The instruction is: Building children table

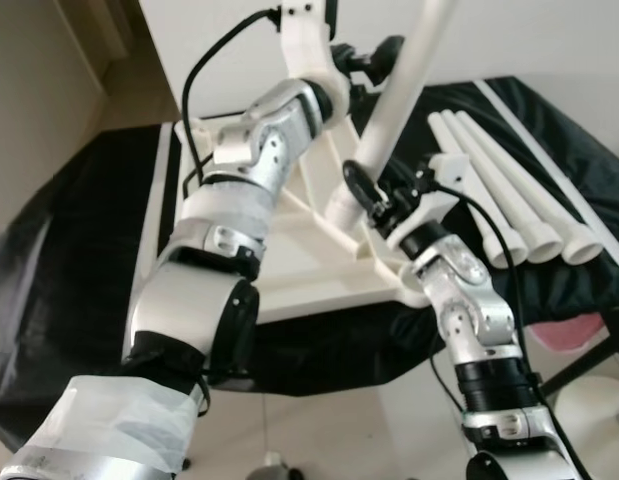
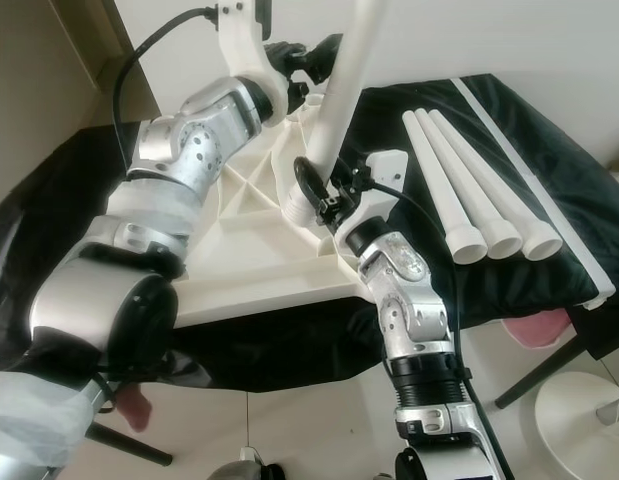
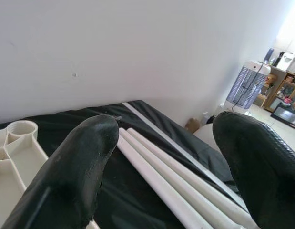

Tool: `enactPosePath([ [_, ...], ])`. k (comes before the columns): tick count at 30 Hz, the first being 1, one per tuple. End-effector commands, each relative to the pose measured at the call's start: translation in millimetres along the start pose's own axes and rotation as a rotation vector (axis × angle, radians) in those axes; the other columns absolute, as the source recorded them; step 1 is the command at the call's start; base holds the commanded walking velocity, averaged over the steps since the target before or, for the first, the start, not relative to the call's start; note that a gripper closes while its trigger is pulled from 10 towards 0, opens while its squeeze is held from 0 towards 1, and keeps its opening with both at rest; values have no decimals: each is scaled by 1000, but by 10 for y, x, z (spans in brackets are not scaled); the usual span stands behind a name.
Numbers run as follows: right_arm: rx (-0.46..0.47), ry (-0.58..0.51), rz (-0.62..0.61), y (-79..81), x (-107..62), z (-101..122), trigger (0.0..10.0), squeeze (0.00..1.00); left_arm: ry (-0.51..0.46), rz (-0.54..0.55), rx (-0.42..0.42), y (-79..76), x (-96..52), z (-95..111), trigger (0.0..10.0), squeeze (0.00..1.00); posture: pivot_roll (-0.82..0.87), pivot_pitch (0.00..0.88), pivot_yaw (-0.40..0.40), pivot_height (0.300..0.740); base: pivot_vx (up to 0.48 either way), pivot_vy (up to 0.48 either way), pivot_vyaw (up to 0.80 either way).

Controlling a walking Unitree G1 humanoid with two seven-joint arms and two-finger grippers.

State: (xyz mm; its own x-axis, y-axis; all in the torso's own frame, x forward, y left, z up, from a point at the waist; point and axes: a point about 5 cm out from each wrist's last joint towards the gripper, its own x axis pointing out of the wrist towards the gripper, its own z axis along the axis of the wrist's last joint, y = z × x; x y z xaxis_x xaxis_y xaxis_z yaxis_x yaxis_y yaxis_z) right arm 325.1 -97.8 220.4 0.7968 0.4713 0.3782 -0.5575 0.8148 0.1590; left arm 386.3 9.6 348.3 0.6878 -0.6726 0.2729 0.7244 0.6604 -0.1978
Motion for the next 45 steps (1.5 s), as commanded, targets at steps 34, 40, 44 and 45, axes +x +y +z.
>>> enactPosePath([
  [34, -203, -19, -295, -267, -331, 74, 10000, 0, 55, -99, 80, 401, -870, -775, 10000, 0, -16, 0, 50, 740, 0, 0, 0],
  [40, -229, -2, -351, -240, -510, 12, 10000, 0, 114, -143, 105, 328, -1271, -1102, 10000, 0, -10, 0, 49, 740, 0, 0, 0],
  [44, -240, 17, -375, -259, -586, -18, 10000, 0, 161, -174, 103, 260, -1468, -1262, 10000, 0, -9, 0, 53, 740, 0, 0, 0],
  [45, -240, 17, -375, -259, -586, -18, 10000, 0, 161, -174, 103, 260, -1468, -1262, 10000, 0, -9, 0, 53, 740, 0, 0, 0],
])
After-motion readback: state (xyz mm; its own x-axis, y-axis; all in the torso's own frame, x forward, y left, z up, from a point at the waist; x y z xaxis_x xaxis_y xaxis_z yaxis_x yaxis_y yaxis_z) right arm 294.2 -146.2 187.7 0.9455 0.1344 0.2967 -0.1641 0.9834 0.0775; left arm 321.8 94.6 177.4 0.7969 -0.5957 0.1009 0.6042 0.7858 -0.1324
